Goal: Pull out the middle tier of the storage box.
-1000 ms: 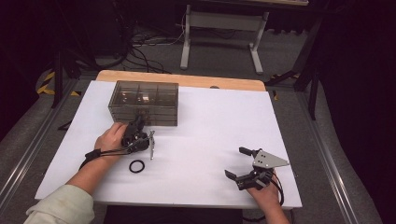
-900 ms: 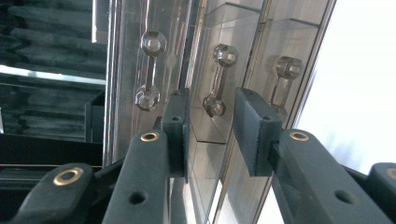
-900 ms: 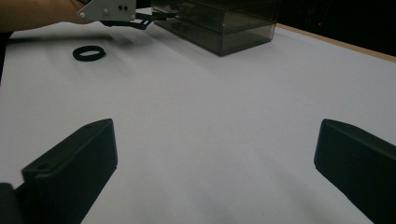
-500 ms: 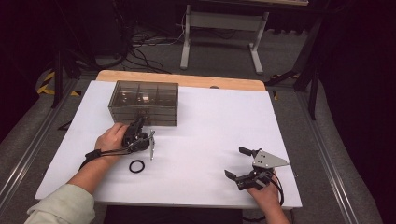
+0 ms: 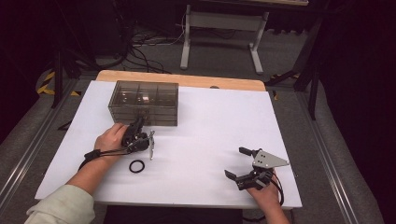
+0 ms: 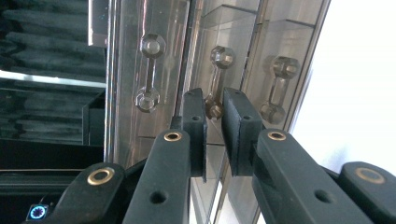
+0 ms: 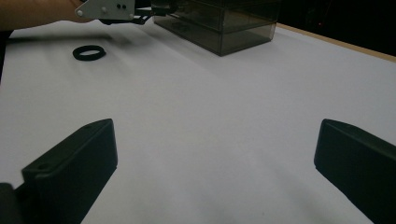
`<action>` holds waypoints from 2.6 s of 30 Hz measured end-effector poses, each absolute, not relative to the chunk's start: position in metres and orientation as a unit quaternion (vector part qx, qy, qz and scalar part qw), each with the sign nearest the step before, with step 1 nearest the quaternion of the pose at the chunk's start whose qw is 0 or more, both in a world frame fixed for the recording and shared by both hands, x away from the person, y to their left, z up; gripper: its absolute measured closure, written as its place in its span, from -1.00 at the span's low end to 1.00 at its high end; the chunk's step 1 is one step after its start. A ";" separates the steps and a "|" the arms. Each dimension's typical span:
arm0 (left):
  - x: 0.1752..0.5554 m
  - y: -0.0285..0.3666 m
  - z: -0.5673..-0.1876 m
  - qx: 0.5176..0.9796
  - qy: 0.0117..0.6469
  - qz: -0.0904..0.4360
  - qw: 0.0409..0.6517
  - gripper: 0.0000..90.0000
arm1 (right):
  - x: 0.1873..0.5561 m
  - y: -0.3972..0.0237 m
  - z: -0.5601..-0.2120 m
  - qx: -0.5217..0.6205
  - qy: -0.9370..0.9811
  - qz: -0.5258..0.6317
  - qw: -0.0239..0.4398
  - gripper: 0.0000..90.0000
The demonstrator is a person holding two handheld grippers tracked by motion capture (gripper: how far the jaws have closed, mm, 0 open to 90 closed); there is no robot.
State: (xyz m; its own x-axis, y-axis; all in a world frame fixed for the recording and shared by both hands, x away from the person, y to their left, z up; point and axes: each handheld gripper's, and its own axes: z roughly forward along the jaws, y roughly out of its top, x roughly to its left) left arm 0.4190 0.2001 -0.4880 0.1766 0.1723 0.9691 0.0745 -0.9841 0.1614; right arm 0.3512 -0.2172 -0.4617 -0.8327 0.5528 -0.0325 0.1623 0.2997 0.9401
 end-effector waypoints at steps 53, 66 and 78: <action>0.387 0.210 -0.470 0.809 0.042 0.581 0.077 0.54 | 0.351 -0.217 -0.462 0.229 0.786 0.546 0.178 -1.00; 0.379 0.215 -0.462 0.818 0.025 0.564 0.109 0.47 | 0.351 -0.217 -0.462 0.230 0.786 0.545 0.178 -1.00; 0.373 0.219 -0.448 0.829 0.031 0.531 0.171 0.35 | 0.351 -0.217 -0.462 0.230 0.786 0.545 0.178 -1.00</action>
